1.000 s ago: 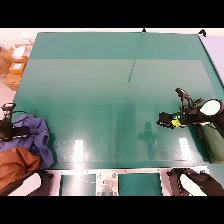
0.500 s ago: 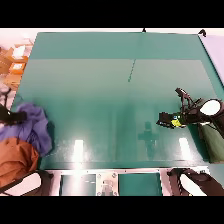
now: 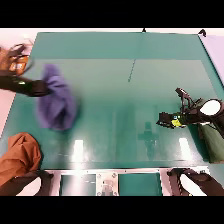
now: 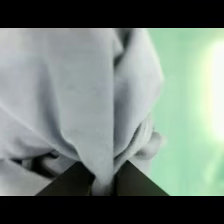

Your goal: Fold the shirts.

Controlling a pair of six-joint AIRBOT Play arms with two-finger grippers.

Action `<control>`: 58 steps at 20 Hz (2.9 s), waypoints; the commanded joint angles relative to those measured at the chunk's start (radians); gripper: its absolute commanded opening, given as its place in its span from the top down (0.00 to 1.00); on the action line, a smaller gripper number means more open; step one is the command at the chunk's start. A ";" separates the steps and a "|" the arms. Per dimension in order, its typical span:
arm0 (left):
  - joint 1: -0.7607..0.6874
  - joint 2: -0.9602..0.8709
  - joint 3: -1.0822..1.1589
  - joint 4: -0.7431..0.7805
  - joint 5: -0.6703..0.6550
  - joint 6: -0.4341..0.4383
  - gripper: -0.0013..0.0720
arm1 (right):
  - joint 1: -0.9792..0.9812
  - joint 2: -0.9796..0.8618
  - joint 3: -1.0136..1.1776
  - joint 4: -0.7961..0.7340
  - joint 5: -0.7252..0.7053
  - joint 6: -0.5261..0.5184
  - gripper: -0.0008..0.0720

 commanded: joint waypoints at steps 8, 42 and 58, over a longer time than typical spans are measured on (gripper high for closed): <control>-0.547 -0.249 0.022 -0.133 0.311 -0.085 0.49 | 0.000 0.000 0.000 0.002 0.001 0.001 0.74; -0.169 -0.486 0.024 -0.371 0.164 0.144 0.01 | -0.240 -0.212 0.126 -0.016 -0.033 -0.038 0.97; -0.499 -0.597 -0.079 -0.391 0.369 0.150 0.63 | -0.242 -0.218 0.127 0.098 -0.058 -0.134 0.97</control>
